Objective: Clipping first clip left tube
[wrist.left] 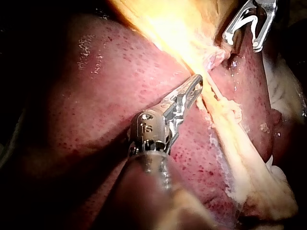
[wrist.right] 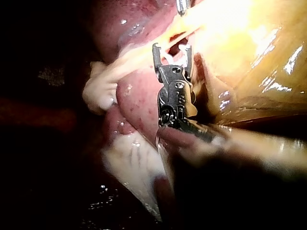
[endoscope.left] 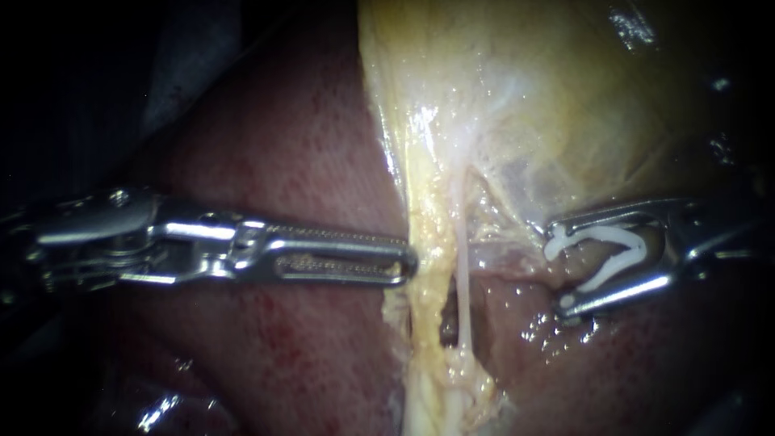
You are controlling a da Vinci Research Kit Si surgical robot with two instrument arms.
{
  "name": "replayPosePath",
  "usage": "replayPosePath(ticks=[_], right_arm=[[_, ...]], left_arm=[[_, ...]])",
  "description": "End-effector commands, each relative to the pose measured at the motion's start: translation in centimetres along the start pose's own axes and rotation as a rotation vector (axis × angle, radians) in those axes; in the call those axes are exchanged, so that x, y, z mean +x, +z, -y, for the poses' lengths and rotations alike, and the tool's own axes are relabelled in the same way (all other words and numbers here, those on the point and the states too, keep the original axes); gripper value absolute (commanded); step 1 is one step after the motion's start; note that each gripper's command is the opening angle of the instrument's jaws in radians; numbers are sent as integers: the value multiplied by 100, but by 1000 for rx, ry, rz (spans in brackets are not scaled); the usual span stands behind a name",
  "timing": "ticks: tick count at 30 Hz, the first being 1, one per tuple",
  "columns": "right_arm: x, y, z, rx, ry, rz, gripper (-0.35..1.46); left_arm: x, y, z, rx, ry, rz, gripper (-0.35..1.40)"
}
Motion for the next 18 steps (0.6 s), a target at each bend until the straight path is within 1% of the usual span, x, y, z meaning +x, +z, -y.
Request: replayPosePath(ticks=[1,5,9,15,18], right_arm=[[0,0,0,0,0,0,50],[1,1,2,0,0,0,50],[2,4,4,-2,1,0,50],[3,8,5,-7,1,-2,50],[5,13,8,-7,2,-1,50]], left_arm=[[0,0,0,0,0,0,-35],[0,-3,2,2,-1,-1,-35],[0,-13,8,6,-1,-2,-35],[-2,-31,16,20,-4,-6,-35],[-3,-45,19,10,-5,-1,-35]])
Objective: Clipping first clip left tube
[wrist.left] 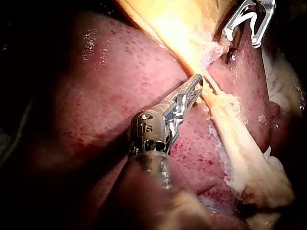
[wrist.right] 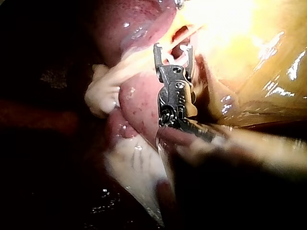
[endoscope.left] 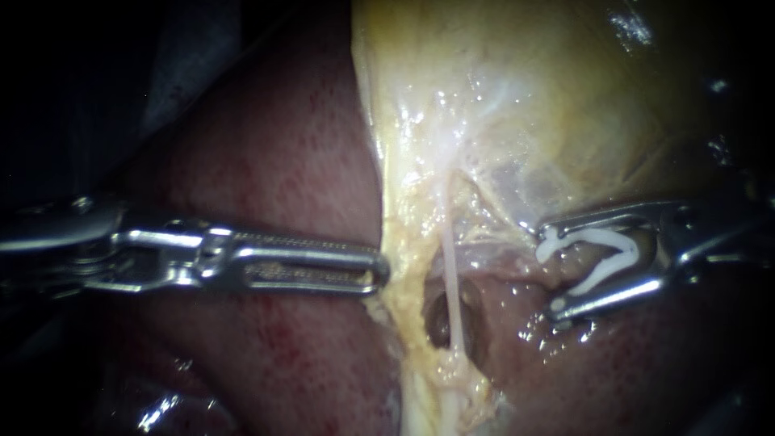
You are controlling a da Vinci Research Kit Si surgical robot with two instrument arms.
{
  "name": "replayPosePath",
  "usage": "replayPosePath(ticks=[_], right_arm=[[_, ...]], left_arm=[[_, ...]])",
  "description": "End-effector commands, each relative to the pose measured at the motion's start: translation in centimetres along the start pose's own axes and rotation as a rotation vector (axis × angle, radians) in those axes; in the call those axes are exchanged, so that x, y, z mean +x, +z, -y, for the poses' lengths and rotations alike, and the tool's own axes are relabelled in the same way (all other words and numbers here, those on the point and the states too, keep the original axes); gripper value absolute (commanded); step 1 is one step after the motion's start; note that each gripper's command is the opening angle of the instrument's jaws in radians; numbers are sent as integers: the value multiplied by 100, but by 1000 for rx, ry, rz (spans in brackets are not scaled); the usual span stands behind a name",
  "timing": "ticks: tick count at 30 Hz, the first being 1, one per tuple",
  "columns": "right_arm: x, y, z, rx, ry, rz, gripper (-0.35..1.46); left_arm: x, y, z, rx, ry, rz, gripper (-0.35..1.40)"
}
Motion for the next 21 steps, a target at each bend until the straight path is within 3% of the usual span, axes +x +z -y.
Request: replayPosePath(ticks=[1,8,21], right_arm=[[1,2,1,0,1,1,50],[2,26,15,22,-3,12,50],[-36,98,29,72,-14,47,50]], left_arm=[[-1,-3,1,-3,-1,4,-35],[-9,-8,7,-4,-6,6,-35],[-11,-6,20,-7,-8,7,-35]])
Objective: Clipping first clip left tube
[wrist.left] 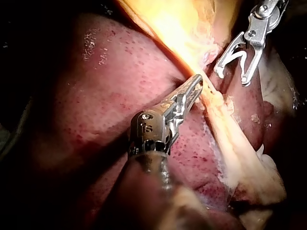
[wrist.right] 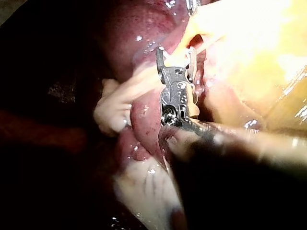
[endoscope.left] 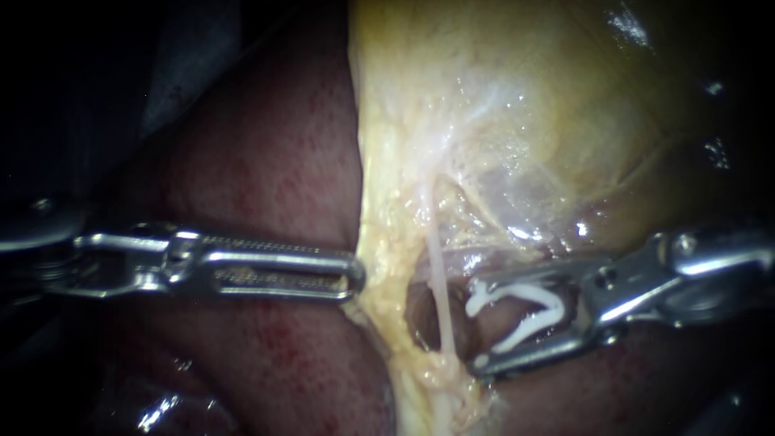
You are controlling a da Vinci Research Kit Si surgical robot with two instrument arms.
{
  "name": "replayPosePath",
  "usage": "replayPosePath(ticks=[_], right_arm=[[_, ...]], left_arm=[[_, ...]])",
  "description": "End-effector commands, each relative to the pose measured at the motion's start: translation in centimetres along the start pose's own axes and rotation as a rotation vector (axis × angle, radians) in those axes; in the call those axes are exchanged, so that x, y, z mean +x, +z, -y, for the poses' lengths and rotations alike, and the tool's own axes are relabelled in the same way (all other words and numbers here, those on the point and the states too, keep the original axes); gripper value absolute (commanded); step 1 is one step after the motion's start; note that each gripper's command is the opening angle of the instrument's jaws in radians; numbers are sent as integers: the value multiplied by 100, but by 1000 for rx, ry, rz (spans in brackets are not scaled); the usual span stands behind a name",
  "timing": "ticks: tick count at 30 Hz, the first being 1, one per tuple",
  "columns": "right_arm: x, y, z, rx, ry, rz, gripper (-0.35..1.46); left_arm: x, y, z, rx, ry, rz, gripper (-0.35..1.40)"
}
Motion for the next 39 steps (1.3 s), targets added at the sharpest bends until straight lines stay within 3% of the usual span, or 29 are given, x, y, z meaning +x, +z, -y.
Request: replayPosePath(ticks=[1,9,21,39], right_arm=[[-3,6,0,5,1,4,50],[-12,28,-5,14,2,14,51],[-5,50,-22,13,5,16,52],[3,85,-19,45,-23,38,51]], left_arm=[[0,0,0,0,1,0,-35],[-2,0,4,0,0,0,-35],[-3,-1,9,-1,-1,1,-35],[-4,0,10,1,-2,4,-35]])
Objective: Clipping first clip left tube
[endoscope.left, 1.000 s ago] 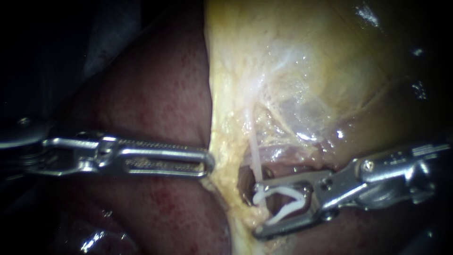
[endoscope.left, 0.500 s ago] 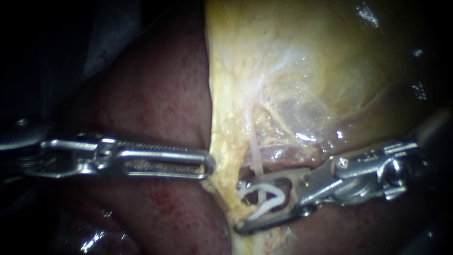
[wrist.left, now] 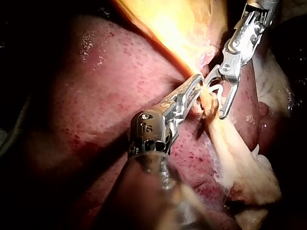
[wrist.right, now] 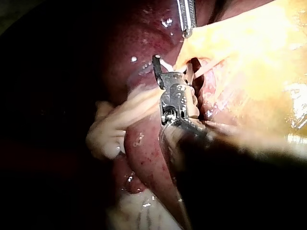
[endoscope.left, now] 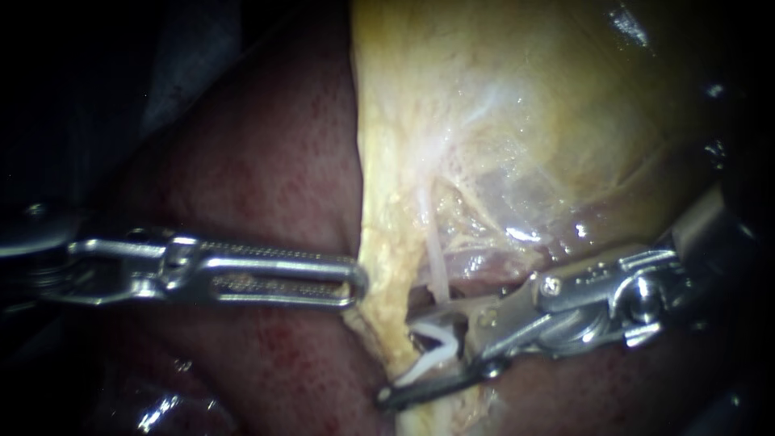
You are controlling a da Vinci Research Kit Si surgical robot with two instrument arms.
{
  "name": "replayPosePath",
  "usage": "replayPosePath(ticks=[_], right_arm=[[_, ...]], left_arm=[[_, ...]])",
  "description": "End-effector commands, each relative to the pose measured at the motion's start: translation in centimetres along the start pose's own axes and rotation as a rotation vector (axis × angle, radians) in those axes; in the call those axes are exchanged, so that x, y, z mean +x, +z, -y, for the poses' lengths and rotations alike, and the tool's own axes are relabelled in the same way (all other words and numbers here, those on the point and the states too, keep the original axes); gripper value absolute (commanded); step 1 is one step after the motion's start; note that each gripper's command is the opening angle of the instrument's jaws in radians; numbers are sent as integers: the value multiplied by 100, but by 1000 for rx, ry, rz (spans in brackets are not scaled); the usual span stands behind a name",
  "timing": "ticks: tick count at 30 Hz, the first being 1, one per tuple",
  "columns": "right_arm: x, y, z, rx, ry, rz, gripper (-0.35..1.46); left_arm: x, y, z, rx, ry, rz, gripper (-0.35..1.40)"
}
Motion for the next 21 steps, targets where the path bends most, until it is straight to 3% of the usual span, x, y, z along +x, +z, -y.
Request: replayPosePath(ticks=[1,18,21], right_arm=[[1,1,0,0,6,0,51],[1,2,-1,1,76,-1,35],[3,-1,-5,2,78,-5,17]], left_arm=[[0,0,0,0,0,0,-35],[0,1,0,1,0,0,-35],[0,1,0,0,0,0,-35]])
